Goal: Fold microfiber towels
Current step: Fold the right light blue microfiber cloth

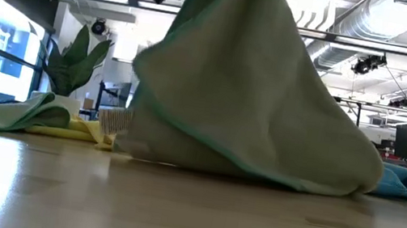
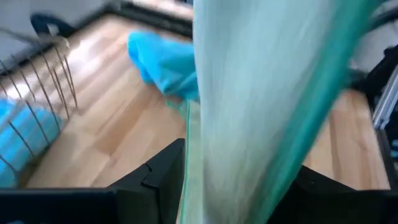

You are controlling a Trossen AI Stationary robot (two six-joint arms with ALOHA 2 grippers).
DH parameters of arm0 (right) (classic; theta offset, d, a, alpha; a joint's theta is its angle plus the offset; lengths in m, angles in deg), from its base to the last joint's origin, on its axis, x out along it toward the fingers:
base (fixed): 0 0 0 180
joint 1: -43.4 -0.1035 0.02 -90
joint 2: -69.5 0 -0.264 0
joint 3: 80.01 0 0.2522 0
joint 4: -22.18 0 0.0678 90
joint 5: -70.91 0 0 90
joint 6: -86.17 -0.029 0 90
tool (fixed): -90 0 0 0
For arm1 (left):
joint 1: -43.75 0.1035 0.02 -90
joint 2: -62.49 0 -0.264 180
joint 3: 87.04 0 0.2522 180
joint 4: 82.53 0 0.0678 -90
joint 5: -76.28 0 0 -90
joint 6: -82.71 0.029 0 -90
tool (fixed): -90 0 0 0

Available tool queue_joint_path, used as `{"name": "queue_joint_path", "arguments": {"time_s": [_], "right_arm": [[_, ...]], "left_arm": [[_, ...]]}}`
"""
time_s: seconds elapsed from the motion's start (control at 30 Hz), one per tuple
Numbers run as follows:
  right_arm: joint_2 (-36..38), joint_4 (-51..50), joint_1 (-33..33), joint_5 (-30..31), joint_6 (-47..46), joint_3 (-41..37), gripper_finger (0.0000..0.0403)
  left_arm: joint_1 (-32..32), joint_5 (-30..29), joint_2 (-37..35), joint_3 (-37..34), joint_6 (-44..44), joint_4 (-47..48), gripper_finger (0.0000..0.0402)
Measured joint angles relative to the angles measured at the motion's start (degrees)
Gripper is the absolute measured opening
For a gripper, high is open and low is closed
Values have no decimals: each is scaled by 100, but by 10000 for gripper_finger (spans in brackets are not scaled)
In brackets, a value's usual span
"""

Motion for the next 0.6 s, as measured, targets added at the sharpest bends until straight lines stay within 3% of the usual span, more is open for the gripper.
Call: {"name": "queue_joint_path", "arguments": {"time_s": [0.6], "right_arm": [[-3,-1753,-320,336,91,1411,0]], "left_arm": [[-269,332,842,-6,-485,270,55]]}}
